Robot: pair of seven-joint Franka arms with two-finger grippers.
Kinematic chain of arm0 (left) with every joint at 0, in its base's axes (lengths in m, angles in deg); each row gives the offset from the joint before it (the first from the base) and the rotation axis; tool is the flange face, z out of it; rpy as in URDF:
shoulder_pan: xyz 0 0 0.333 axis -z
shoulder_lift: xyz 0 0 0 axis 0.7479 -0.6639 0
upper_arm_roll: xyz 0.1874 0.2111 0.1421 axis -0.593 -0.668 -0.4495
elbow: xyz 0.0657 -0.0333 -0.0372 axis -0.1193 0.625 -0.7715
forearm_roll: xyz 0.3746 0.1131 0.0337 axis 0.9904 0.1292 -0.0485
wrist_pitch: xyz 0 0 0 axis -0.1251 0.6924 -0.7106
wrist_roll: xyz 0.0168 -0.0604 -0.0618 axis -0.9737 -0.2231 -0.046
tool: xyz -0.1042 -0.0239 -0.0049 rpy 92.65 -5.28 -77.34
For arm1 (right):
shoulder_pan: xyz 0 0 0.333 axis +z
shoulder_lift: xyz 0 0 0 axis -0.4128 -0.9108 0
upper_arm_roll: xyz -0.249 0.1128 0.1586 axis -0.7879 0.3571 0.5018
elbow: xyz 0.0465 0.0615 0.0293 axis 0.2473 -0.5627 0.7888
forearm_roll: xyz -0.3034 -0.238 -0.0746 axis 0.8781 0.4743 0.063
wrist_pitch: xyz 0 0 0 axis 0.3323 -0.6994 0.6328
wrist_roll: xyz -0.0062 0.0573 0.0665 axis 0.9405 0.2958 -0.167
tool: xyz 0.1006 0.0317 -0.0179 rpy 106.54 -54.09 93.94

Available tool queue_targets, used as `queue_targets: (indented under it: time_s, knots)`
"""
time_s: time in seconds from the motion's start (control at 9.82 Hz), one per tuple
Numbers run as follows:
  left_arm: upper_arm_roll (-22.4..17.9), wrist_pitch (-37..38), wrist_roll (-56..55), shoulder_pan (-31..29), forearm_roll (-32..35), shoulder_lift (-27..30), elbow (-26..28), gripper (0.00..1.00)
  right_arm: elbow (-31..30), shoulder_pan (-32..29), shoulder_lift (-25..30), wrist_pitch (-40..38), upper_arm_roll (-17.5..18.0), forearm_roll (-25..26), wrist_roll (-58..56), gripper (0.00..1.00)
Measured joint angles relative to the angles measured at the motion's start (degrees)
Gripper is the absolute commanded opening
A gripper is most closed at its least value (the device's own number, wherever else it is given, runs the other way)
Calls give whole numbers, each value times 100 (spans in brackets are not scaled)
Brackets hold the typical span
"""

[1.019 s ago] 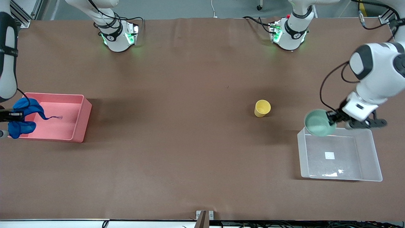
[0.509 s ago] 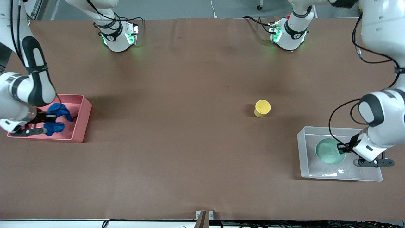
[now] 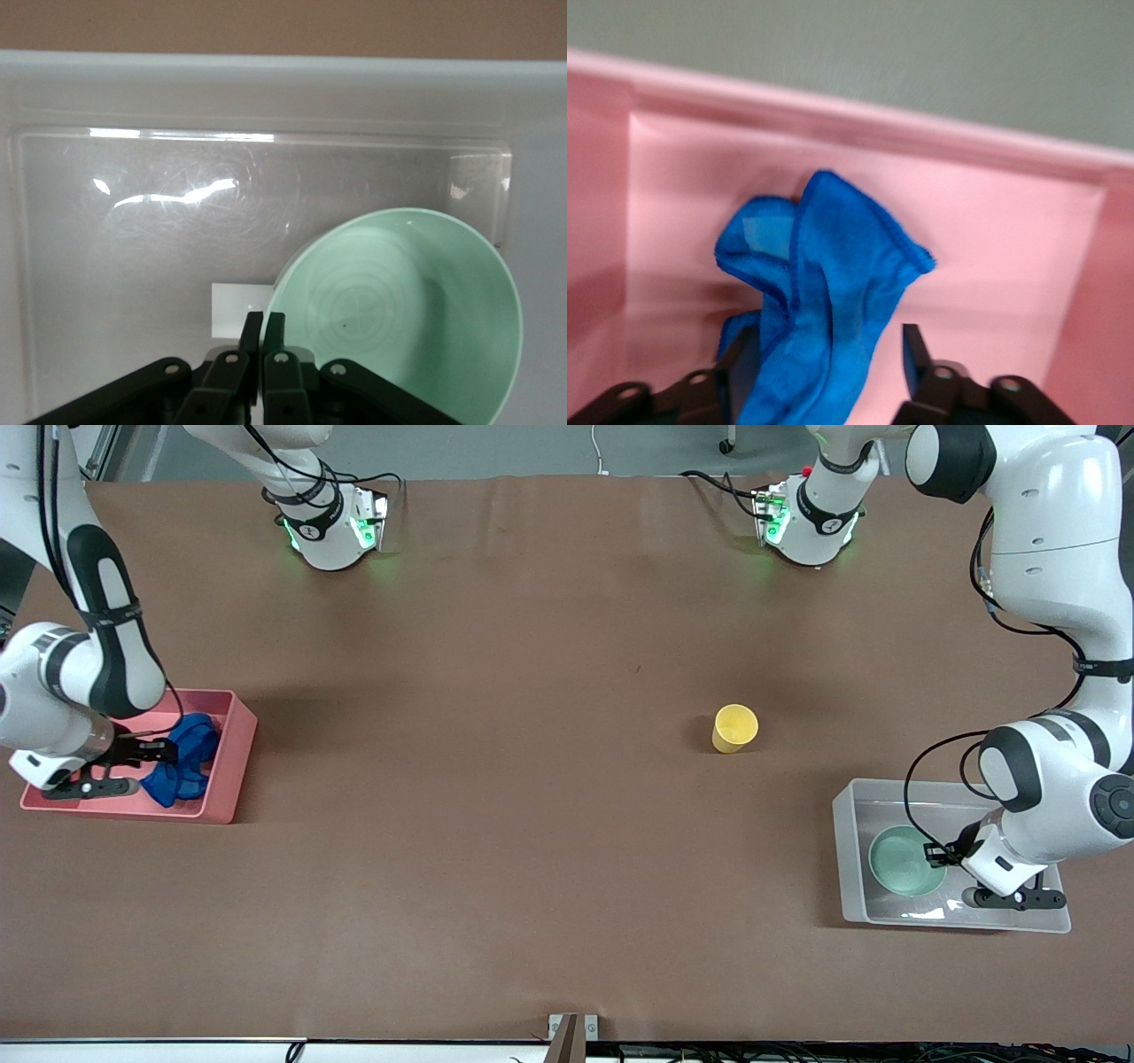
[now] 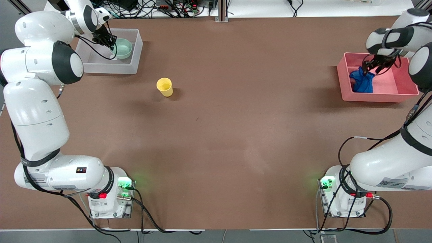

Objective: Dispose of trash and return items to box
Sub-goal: 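Release the cloth and bowl, opening both grippers inside the bins, then move the left gripper to the yellow cup and grasp it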

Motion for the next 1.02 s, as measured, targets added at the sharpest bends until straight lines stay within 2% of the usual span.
queue_targets:
  time_s: [0.1,0.2,0.31,0.51,0.61,0.81,1.02]
  knots:
    - [3,-152,0,23,-90,-80,0,23,315,2,245,-560,5,-98,188,100]
    - [6,-255,0,37,-123,-143,-3,77,681,7,551,-1207,43,-151,515,100]
    - [9,-298,0,39,-126,-166,-12,100,1055,13,892,-1882,156,-165,866,100]
    - [2,-309,0,31,-126,-54,-114,100,1633,64,1533,-3011,501,-170,1570,100]
    - [4,-198,0,34,-126,193,-118,100,1805,185,1829,-3436,614,-169,1821,100]
    - [26,632,0,75,-50,1131,-33,100,2162,354,2413,-4227,814,-164,2038,100]
    - [321,1761,-342,93,360,2387,402,100,2618,365,2627,-4740,975,-163,2216,100]
